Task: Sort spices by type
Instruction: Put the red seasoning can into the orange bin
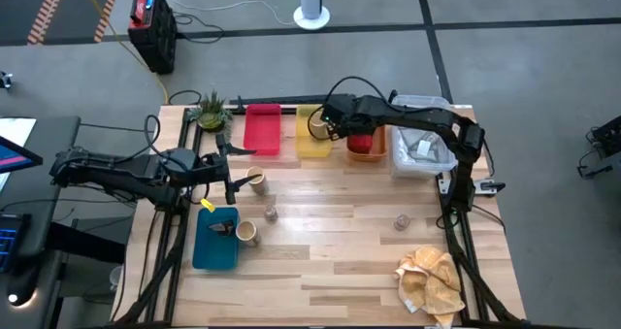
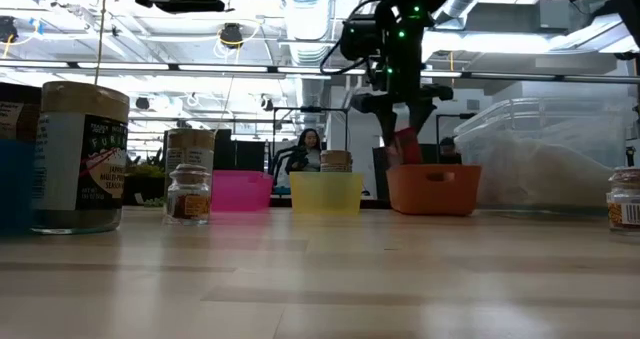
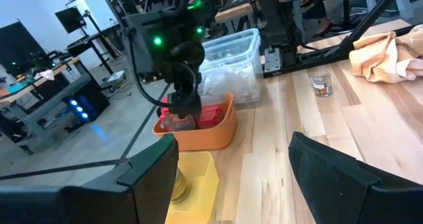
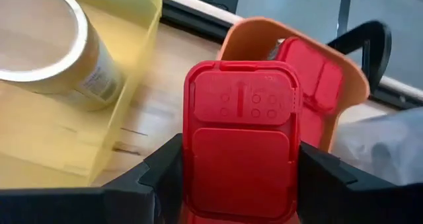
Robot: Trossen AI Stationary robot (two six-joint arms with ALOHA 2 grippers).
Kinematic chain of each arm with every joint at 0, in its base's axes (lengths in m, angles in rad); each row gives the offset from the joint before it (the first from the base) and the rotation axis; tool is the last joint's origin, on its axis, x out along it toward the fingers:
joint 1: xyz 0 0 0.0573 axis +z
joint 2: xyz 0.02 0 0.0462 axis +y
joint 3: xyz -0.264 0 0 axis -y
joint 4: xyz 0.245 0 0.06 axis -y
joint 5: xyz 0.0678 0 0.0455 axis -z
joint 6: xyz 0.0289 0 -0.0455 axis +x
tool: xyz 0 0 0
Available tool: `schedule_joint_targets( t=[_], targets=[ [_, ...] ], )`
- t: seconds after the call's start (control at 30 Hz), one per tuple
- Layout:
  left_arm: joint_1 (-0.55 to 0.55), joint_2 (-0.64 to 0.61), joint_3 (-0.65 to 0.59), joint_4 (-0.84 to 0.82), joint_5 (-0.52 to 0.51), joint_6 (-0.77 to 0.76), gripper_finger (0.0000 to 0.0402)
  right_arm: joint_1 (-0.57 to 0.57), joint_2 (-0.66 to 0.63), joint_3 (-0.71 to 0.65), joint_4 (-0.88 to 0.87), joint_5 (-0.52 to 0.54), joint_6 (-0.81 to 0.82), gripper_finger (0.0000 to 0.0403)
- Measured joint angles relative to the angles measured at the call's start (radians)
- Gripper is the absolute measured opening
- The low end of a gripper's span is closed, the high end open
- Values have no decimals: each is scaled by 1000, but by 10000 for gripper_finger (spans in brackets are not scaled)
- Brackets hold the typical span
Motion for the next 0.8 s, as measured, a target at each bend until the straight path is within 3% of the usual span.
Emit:
schedule_joint_targets(
  t=[0.33, 0.8],
  targets=[
    [0, 0, 0, 2, 0, 1, 277, -7, -2, 2, -122, 13, 60, 237],
    [0, 0, 0, 0, 0, 1, 277, -18, -6, 20, -1, 18, 47, 237]
  ],
)
